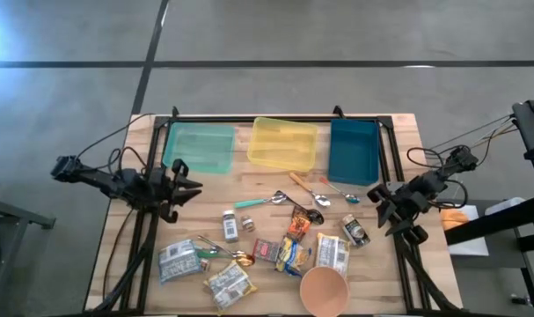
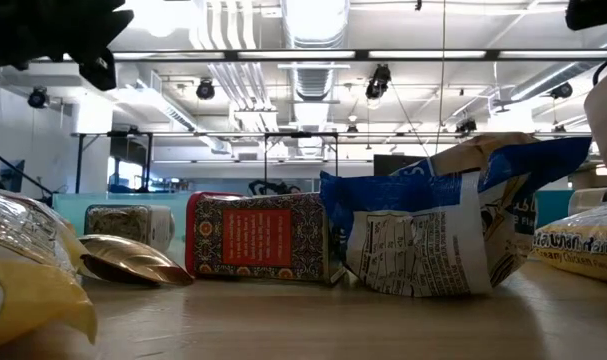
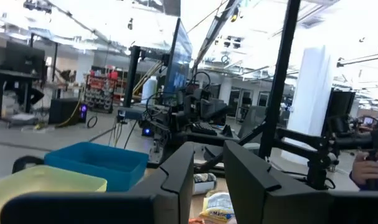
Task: Pick & Place Food Item
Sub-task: Put the green spoon into the green bin
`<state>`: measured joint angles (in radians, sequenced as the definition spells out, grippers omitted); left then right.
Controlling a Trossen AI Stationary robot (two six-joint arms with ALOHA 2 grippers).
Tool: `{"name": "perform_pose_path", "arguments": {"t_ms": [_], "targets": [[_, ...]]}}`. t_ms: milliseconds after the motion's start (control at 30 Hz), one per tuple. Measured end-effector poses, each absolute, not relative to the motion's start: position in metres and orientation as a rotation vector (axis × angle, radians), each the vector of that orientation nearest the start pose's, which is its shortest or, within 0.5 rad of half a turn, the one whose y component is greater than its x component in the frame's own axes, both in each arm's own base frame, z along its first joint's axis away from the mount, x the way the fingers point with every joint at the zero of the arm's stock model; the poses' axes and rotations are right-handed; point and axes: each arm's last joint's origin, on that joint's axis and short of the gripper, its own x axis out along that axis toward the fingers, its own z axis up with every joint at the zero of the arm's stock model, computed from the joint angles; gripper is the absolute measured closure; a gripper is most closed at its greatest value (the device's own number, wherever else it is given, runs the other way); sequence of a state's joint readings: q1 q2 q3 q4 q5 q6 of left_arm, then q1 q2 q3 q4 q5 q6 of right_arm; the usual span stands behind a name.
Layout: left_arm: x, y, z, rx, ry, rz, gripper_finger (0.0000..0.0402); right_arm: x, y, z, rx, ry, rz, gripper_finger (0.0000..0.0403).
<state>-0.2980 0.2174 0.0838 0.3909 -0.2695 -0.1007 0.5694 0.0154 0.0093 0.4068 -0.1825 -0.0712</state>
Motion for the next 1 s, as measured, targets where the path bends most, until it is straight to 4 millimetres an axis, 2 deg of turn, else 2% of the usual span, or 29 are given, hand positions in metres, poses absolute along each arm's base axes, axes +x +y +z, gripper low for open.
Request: {"name": "perform_pose_path", "arguments": {"t_ms": [200,267,367,467,567,767,1000], "targets": [[0.111,-0.023,0.231,-0.117,-0.098,0.003,0.0308,0.072,0.053,0.205,-0.194,-0.526,0.672,0.0284],[0.115,-0.022,0.238,-0.081,-0.06,0.06,0.0308,0.071,0.052,0.208,-0.211,-0.56,0.66,0.0284],[0.121,-0.021,0.242,-0.054,-0.012,0.18,0.0308,0.072,0.05,0.209,-0.085,-0.525,0.606,0.0284],[0.127,-0.019,0.244,-0.03,0.032,0.321,0.0308,0.077,0.045,0.207,0.138,-0.415,0.421,0.0284],[0.132,-0.017,0.244,-0.009,0.06,0.451,0.0308,0.082,0.041,0.2,0.24,-0.319,0.246,0.0284],[0.144,-0.015,0.251,0.001,0.078,0.551,0.0308,0.083,0.041,0.203,0.231,-0.288,0.22,0.0284],[0.158,-0.017,0.256,0.011,0.118,0.438,0.0308,0.076,0.036,0.236,0.205,-0.16,0.205,0.0284]]}}
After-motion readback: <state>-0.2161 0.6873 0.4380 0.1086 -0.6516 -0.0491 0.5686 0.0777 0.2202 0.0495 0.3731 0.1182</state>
